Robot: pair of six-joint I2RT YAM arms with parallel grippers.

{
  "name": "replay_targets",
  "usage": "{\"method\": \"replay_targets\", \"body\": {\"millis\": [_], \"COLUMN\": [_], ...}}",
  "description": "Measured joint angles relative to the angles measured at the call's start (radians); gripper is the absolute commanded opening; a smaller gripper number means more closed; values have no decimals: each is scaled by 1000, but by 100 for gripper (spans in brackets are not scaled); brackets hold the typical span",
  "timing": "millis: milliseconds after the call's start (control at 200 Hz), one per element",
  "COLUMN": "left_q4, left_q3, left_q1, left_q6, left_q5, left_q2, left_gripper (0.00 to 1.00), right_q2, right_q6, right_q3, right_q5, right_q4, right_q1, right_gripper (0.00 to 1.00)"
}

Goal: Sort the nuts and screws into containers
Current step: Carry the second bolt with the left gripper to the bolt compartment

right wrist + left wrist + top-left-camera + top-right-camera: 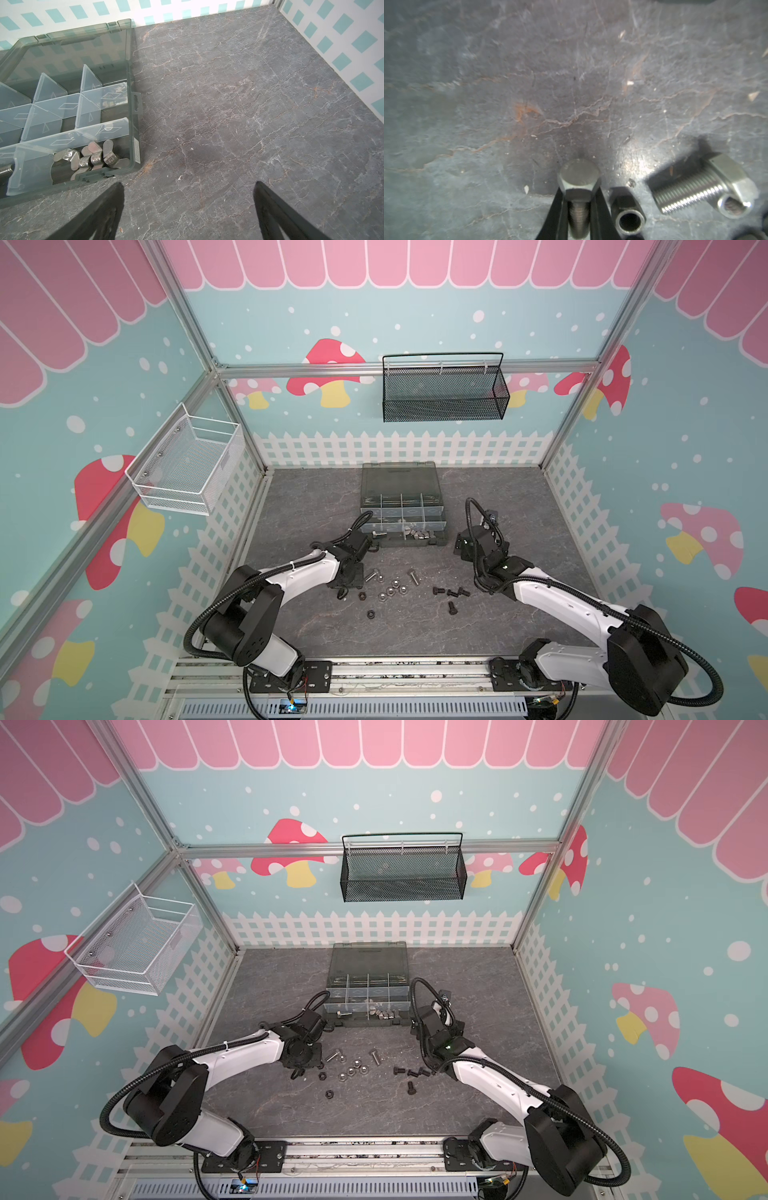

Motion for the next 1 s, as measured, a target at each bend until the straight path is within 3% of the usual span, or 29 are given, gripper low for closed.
{"method": "replay_targets", "body": {"millis": [510, 785, 1001], "left_q4": [158, 323, 420], "left_q3": [79, 133, 207], "left_q1": [0, 0, 0], "left_q6": [222, 417, 561], "left_q5": [-83, -34, 38], "left_q2": [-66, -57, 29], "left_gripper": [0, 0, 0], "right_q2": [0, 0, 0], "right_q6": [0, 5, 8], "right_q3": [0, 0, 3], "right_q5": [-5, -8, -16], "right_q4": [0, 0, 0], "right_q1": [0, 0, 0], "right_gripper": [98, 98, 98]}}
